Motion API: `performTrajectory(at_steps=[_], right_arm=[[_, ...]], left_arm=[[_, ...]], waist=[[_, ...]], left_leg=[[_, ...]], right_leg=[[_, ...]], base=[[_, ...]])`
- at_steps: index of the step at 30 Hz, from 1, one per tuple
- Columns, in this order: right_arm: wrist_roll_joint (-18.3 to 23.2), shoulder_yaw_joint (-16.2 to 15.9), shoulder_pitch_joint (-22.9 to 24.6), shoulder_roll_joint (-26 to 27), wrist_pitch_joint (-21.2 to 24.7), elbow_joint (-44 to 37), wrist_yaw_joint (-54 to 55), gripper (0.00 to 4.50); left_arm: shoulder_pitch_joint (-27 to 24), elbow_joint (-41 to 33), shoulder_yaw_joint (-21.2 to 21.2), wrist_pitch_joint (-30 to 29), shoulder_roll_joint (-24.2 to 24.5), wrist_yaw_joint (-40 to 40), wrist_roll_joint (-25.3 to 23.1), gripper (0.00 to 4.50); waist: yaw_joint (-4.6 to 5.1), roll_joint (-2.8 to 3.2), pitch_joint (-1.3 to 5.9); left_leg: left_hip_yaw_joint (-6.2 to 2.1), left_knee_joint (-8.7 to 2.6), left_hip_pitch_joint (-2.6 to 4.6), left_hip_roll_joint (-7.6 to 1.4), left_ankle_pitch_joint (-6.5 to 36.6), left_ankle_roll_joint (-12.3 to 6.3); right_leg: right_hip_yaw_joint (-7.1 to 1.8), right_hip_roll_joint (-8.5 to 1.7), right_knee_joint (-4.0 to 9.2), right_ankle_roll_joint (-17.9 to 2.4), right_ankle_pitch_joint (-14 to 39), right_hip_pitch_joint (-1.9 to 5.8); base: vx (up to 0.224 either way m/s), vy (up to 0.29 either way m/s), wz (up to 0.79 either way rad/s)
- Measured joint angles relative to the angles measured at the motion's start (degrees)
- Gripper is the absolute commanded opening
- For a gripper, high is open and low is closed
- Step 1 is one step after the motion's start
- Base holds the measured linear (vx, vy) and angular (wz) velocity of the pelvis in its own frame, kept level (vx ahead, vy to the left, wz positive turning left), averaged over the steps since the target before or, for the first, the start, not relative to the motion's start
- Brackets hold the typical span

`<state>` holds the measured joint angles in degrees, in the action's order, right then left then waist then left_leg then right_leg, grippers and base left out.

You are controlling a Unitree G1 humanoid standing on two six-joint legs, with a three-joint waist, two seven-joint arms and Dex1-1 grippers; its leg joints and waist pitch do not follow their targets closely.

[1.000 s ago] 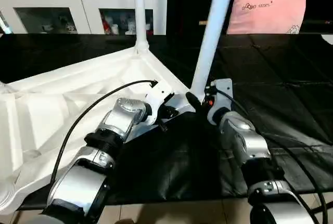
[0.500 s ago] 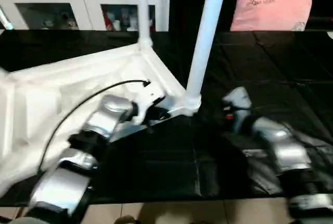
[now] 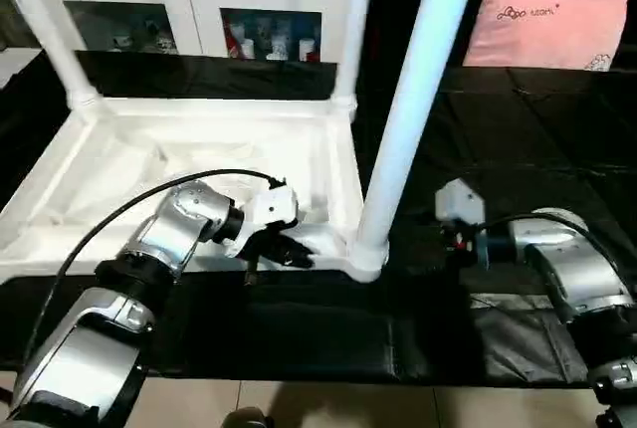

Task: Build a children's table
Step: Rotate leg to tighten

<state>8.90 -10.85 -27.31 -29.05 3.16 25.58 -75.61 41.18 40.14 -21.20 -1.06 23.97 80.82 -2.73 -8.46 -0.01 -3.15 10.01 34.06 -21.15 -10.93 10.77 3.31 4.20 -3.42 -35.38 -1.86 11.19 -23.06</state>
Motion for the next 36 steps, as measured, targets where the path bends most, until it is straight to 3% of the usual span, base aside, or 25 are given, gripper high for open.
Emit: performTrajectory(at_steps=[7, 12, 28, 36], right_arm=[[-0.04, -2.99, -0.85, 1.54, -0.29, 1.42, -2.98, 4.4], [-0.05, -3.13, -1.61, 2.13, -1.05, 2.81, -4.16, 4.4], [0.73, -3.47, -1.64, 3.67, -0.59, 4.33, -7.1, 2.92], [2.02, -2.76, 0.18, 3.69, 1.34, 2.87, -6.57, 2.77]], left_arm=[[-0.83, -2.93, -1.55, 0.26, 1.05, 3.94, 0.13, 0.0], [-0.91, -3.89, -2.3, 0.3, 1.11, 4.62, 0.11, 0.0], [-1.87, -5.56, -2.66, 0.14, 1.21, 4.99, 0.12, 0.0], [-2.38, -6.18, -2.13, -1.62, 1.0, 4.85, 0.41, 0.0]], waist=[[-0.39, -0.03, -0.01], [-0.45, -0.07, -0.02], [-0.1, -0.08, -0.02], [-0.22, -0.07, -0.01]], left_leg=[[0.0, 0.08, -0.03, -0.01, 0.0, -0.01], [0.0, 0.22, -0.02, -0.01, 0.0, -0.01], [-0.01, 0.31, 0.01, -0.03, 0.0, 0.0], [-0.01, 0.3, 0.02, -0.03, 0.0, 0.0]], right_leg=[[0.01, -0.01, -0.02, -0.01, 0.0, -0.01], [0.0, -0.03, -0.2, -0.02, -0.01, -0.01], [0.0, -0.03, -0.34, -0.01, -0.01, -0.01], [-0.01, -0.03, -0.34, -0.01, 0.0, 0.0]], base=[[0.0, 0.0, 0.0], [0.0, 0.0, 0.0], [0.0, 0.0, 0.0], [0.0, 0.0, 0.0]])
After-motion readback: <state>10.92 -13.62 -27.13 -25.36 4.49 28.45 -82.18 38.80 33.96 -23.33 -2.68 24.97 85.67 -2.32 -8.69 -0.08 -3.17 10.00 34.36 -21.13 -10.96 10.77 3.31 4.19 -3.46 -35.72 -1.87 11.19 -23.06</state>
